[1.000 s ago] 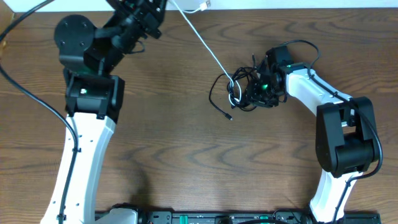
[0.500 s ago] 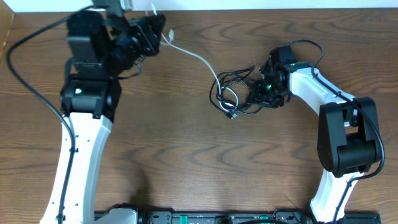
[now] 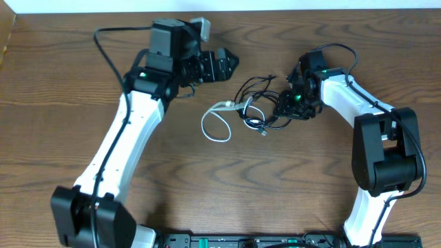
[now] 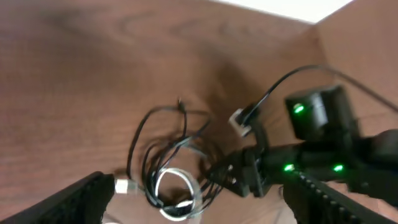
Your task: Untangle cables
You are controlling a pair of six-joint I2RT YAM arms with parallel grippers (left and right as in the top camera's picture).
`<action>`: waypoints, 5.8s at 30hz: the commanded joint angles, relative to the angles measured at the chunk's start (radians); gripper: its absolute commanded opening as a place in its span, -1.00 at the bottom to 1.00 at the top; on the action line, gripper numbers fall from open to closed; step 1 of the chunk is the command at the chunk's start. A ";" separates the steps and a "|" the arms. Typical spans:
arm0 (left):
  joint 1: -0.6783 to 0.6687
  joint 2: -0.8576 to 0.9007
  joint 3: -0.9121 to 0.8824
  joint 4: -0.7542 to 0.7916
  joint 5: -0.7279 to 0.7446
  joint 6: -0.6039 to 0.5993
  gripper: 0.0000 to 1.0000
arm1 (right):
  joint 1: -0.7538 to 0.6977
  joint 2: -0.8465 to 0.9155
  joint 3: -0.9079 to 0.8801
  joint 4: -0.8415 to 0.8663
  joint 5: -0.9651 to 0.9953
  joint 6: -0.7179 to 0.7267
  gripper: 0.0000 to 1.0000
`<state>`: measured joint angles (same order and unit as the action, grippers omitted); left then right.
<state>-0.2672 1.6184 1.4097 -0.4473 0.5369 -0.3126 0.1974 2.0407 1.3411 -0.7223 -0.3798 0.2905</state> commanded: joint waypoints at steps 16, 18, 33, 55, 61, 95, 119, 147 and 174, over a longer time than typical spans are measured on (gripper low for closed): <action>-0.146 0.013 -0.076 -0.333 -0.101 -0.068 0.80 | -0.008 0.017 -0.017 -0.014 0.075 -0.038 -0.03; -0.168 0.013 -0.104 -0.333 -0.109 -0.097 0.77 | -0.009 0.017 -0.017 -0.015 0.075 -0.038 -0.03; -0.364 0.015 -0.406 0.172 -0.356 -0.561 0.29 | -0.009 0.017 -0.017 -0.010 0.075 -0.038 0.02; -0.380 0.237 -0.518 0.555 -0.418 -0.898 -0.27 | -0.008 0.017 -0.017 -0.004 0.075 -0.038 0.04; -0.380 0.261 -0.518 0.569 -0.441 -0.898 -0.29 | -0.008 0.017 -0.017 -0.004 0.074 -0.038 0.03; -0.377 0.325 -0.518 0.838 -0.301 -0.577 -0.85 | -0.006 0.017 -0.017 -0.011 0.058 -0.069 0.04; -0.378 0.019 -0.518 0.645 -0.380 -0.223 -0.41 | -0.035 0.016 0.020 -0.044 -0.061 -0.180 -0.10; -0.380 0.029 -0.518 0.603 -0.459 -0.223 0.58 | -0.076 -0.195 0.058 -0.117 -0.068 -0.184 0.18; -0.419 0.188 -0.515 0.799 -0.554 -0.478 0.61 | -0.073 -0.195 0.058 -0.101 -0.011 -0.164 0.18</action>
<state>-0.6865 1.7679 0.8932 0.3424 0.0441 -0.6552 0.1192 1.8427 1.3922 -0.8242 -0.3946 0.1188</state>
